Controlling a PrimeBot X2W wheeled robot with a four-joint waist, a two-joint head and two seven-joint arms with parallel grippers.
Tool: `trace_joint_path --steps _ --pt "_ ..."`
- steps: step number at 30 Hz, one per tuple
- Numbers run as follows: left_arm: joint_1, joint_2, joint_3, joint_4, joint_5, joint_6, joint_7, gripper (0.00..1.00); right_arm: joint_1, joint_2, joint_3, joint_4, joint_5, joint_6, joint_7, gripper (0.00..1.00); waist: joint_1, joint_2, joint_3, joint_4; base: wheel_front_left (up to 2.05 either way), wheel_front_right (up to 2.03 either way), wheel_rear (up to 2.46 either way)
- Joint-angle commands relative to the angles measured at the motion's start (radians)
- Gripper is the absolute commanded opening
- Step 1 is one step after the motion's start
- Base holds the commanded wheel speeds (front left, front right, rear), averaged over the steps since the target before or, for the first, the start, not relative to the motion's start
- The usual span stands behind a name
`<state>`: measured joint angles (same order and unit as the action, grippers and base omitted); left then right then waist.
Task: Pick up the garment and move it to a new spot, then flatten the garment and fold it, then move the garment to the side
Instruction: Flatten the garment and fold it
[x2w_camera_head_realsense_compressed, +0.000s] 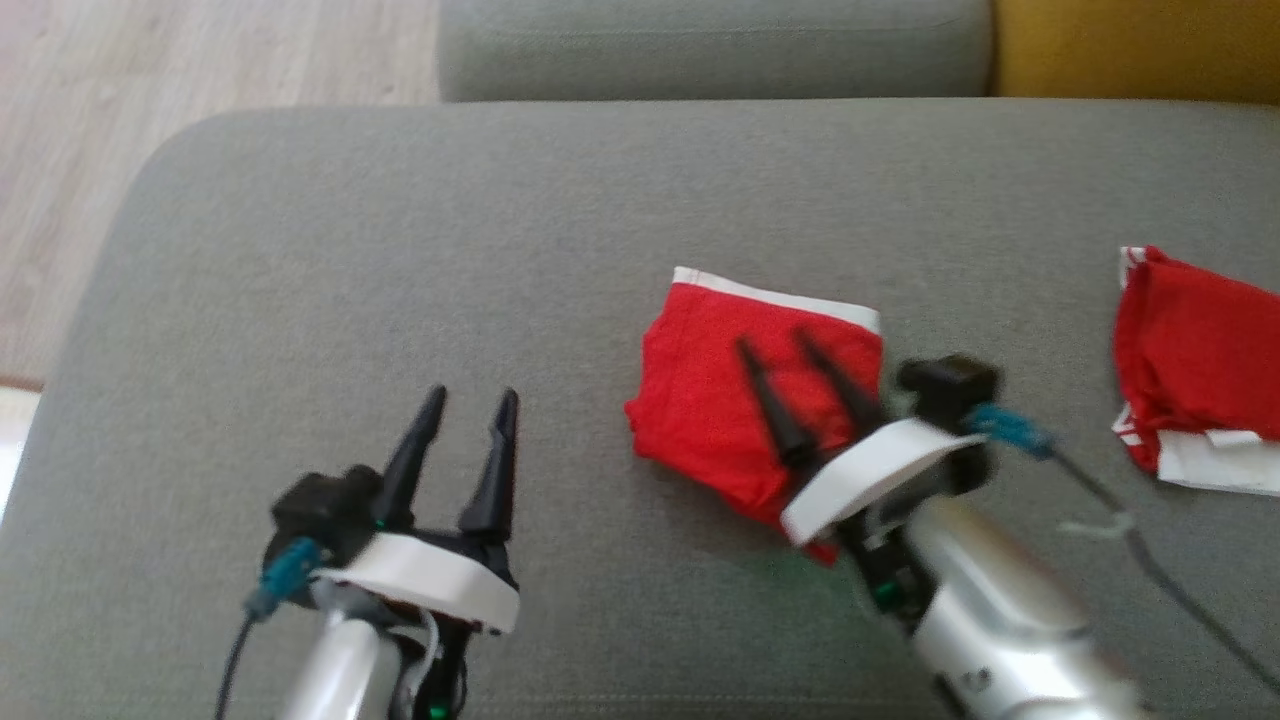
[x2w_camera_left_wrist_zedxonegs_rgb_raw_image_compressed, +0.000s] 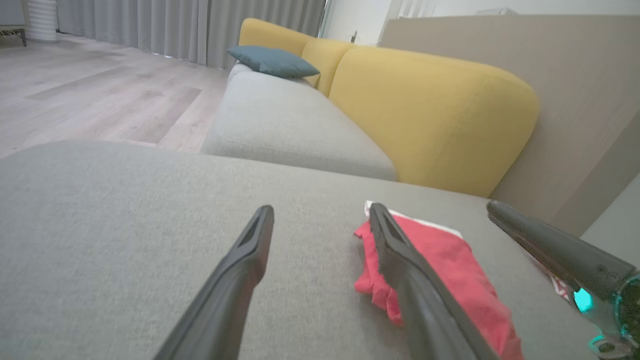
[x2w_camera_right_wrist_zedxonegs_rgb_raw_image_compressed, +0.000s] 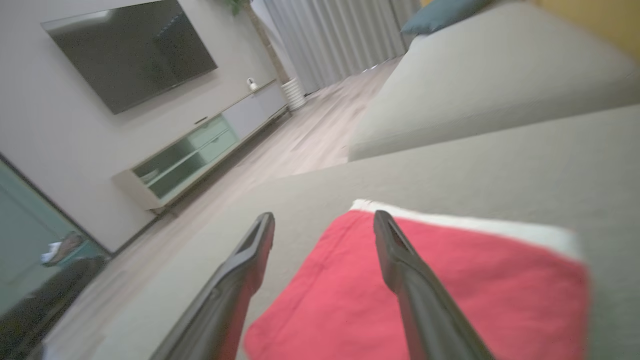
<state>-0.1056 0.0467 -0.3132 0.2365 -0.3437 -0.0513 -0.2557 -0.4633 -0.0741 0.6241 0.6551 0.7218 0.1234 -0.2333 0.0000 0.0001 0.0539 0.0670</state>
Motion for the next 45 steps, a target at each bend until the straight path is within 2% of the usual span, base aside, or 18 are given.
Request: trace_joint_path --steps 1,2,3,9,15,18,25,35,37,45 --pt "-0.038 0.004 0.049 -0.061 -0.010 0.007 -0.006 1.00 -0.022 -0.020 -0.056 -0.037 -0.102 0.007 -0.022 1.00 0.0000 -0.0001 -0.019 -0.031 0.00 0.00 0.00" --pt "-0.038 0.004 0.054 -0.075 -0.010 0.007 -0.006 1.00 -0.016 -0.036 -0.094 -0.048 -0.177 0.007 -0.024 1.00 0.0000 -0.0001 -0.022 -0.040 0.00 0.00 0.00" --pt "-0.038 0.004 0.054 -0.075 -0.010 0.007 -0.006 1.00 -0.016 -0.036 -0.094 -0.048 -0.177 0.007 -0.024 1.00 0.0000 -0.0001 -0.022 -0.040 0.00 0.00 0.00" --pt "-0.039 0.004 0.071 -0.143 -0.007 0.012 -0.006 1.00 0.132 -0.014 -0.371 -0.211 -0.470 0.007 -0.028 1.00 0.0000 -0.0001 -0.031 -0.085 0.00 0.00 0.00" --pt "-0.029 0.004 0.074 -0.154 0.001 0.017 -0.006 1.00 0.290 0.019 -0.531 -0.362 -0.601 0.007 -0.028 1.00 0.0000 -0.0001 -0.040 -0.120 0.00 0.00 0.00" --pt "-0.018 0.004 0.075 -0.153 0.004 0.022 -0.006 1.00 0.346 0.023 -0.562 -0.399 -0.606 0.007 -0.028 1.00 0.0000 -0.0001 -0.043 -0.133 0.00 0.00 0.00" --pt "0.004 0.004 0.073 -0.142 0.006 0.023 -0.006 1.00 0.395 0.024 -0.554 -0.431 -0.579 0.007 -0.028 1.00 0.0000 -0.0001 -0.042 -0.151 0.00 0.00 0.00" --pt "-0.002 0.004 0.047 -0.132 0.000 0.013 -0.006 1.00 0.386 0.024 -0.550 -0.444 -0.579 0.007 -0.028 1.00 0.0000 -0.0001 -0.018 -0.121 0.00 0.00 0.00" --pt "-0.009 0.004 0.041 -0.130 0.000 0.011 -0.006 1.00 0.374 0.024 -0.541 -0.454 -0.586 0.007 -0.028 0.00 0.0000 -0.0001 -0.006 -0.108 0.00 0.00 0.00" --pt "-0.056 0.004 0.008 -0.126 0.001 0.007 -0.006 1.00 0.272 0.024 -0.445 -0.447 -0.625 0.007 -0.028 0.00 0.0000 -0.0001 0.071 -0.015 0.00 0.00 0.00"
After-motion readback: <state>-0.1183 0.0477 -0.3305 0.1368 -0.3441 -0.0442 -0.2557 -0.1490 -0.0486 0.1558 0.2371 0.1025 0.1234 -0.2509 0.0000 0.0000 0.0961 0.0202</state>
